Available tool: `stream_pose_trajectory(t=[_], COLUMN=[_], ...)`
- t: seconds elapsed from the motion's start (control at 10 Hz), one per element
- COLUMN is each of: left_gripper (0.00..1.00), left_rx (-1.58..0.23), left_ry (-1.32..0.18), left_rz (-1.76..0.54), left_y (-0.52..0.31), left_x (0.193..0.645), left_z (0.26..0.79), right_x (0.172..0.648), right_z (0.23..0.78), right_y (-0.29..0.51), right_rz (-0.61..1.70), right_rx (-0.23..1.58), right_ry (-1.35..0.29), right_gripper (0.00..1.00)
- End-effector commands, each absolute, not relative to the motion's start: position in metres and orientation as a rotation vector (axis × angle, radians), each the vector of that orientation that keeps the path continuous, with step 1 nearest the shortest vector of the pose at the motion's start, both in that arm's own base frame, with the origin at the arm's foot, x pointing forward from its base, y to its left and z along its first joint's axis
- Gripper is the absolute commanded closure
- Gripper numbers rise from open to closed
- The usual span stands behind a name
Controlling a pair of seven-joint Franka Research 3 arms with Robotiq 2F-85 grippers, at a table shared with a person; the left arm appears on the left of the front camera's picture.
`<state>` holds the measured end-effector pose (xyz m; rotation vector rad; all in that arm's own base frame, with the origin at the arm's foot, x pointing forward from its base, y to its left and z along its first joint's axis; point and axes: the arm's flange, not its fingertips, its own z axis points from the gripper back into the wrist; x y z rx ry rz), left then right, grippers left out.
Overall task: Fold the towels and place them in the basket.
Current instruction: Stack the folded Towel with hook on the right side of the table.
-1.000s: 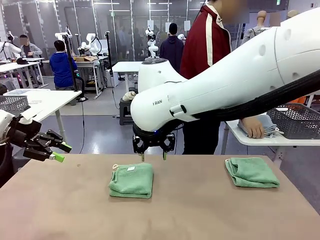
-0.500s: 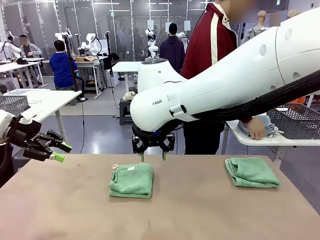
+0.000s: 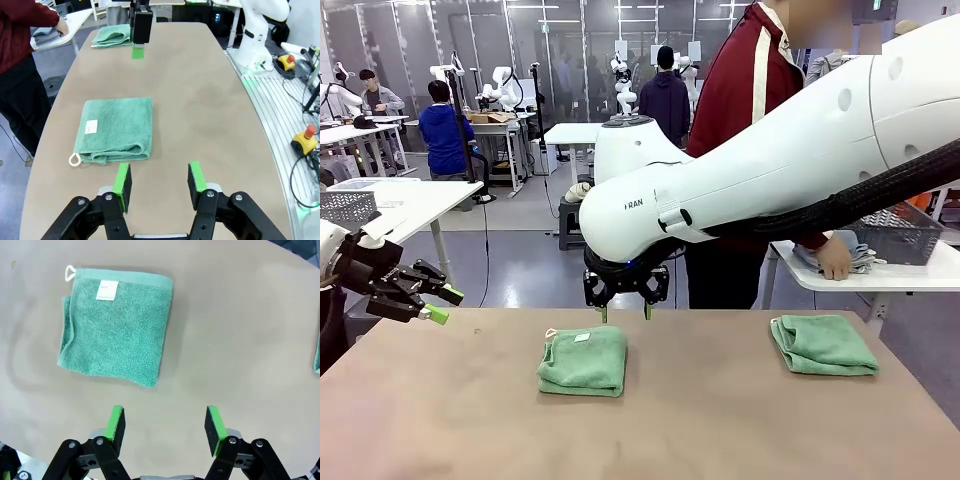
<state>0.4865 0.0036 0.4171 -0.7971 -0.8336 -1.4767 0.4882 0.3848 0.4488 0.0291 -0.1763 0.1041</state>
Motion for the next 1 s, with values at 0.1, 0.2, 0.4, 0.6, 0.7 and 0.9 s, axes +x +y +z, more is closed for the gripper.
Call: stream_pose_trajectory(t=[0.1, 0.2, 0.4, 0.6, 0.7, 0.9], left_gripper=[0.41, 0.41, 0.41, 0.41, 0.41, 0.41], left_rx=[-0.799, -0.799, -0.799, -0.799, -0.799, -0.799], left_ry=[-0.841, -0.841, -0.841, -0.841, -0.841, -0.841], left_rz=[-1.476, -1.476, -1.476, -1.476, -1.476, -1.476], left_y=[0.004, 0.004, 0.004, 0.004, 0.004, 0.004], left_x=[0.483, 0.483, 0.483, 0.483, 0.483, 0.483], left_z=[0.419, 0.419, 0.419, 0.419, 0.419, 0.419], right_x=[0.49, 0.49, 0.488, 0.488, 0.491, 0.499], right_z=[0.448, 0.448, 0.434, 0.397, 0.378, 0.344], right_y=[0.385, 0.385, 0.382, 0.377, 0.374, 0.368], right_rz=[0.106, 0.106, 0.057, 0.002, -0.033, -0.077], right_rx=[0.014, 0.014, 0.079, 0.18, 0.194, 0.211], right_ry=[-0.181, -0.181, -0.168, -0.159, -0.176, -0.195], right_gripper=[0.2, 0.2, 0.19, 0.19, 0.19, 0.19])
